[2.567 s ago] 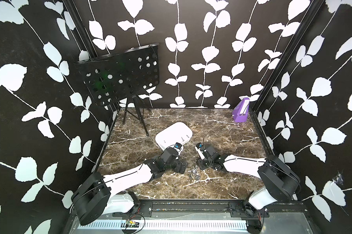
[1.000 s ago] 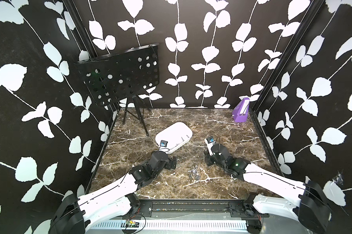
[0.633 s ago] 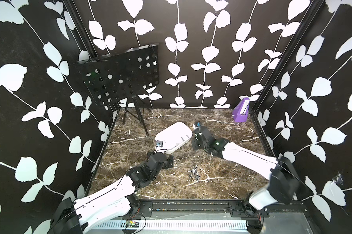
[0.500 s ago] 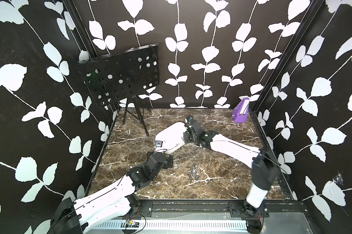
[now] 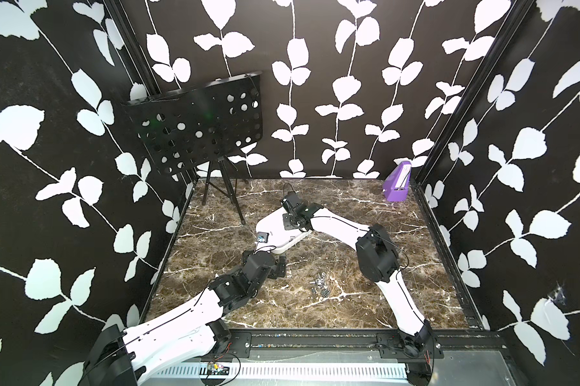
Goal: Put the socket on the desktop into the storage box
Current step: Pick up the socket head from the center of the board.
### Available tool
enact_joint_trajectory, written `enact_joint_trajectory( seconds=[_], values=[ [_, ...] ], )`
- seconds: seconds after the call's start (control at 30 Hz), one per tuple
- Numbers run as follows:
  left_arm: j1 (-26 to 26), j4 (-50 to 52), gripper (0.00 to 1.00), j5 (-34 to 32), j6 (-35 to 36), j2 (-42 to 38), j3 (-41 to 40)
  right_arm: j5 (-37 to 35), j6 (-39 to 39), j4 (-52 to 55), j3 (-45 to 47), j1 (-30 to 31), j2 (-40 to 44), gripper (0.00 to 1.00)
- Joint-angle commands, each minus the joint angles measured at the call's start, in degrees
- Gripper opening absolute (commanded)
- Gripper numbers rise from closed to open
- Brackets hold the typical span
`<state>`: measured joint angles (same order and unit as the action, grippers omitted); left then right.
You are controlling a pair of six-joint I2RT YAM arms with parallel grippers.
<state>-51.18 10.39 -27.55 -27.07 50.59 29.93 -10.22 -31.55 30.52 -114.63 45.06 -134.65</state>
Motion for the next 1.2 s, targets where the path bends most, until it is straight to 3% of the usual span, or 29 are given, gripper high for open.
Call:
enact_joint_trajectory(
  seconds=[0.0, 0.17, 0.33, 0.5, 0.93, 1.03, 1.17],
  values=[
    [0.2, 0.2, 0.99, 0.3, -0.3, -0.2, -0.2, -0.1, -0.8, 2.5, -4.1, -0.4, 0.5, 0.22],
    [0.2, -0.2, 0.99, 1.4, -0.1, 0.3, 0.0, 1.3, 0.1, 3.0, -3.8, -0.4, 2.1, 0.41],
    [0.2, -1.4, 0.99, 4.1, 0.8, 0.6, 0.1, 0.4, 1.7, 1.7, 1.3, -0.2, 8.0, 0.43],
    [0.1, -4.2, 0.99, 9.7, 2.7, 0.6, -0.5, 0.5, 4.0, -5.5, 17.3, 0.3, 22.1, 0.43],
    [0.1, -10.5, 0.97, 25.4, 7.0, 6.8, 0.7, 3.2, 17.0, -19.4, 74.8, 1.1, 70.3, 0.47],
    [0.1, -10.1, 0.96, 27.5, 7.4, 10.3, 2.2, 5.0, 17.5, -21.7, 81.9, 1.1, 76.0, 0.48],
    [0.1, -7.2, 0.96, 28.2, 7.8, 16.5, 5.2, 7.7, 17.2, -22.3, 84.3, 1.1, 78.7, 0.48]
  ],
)
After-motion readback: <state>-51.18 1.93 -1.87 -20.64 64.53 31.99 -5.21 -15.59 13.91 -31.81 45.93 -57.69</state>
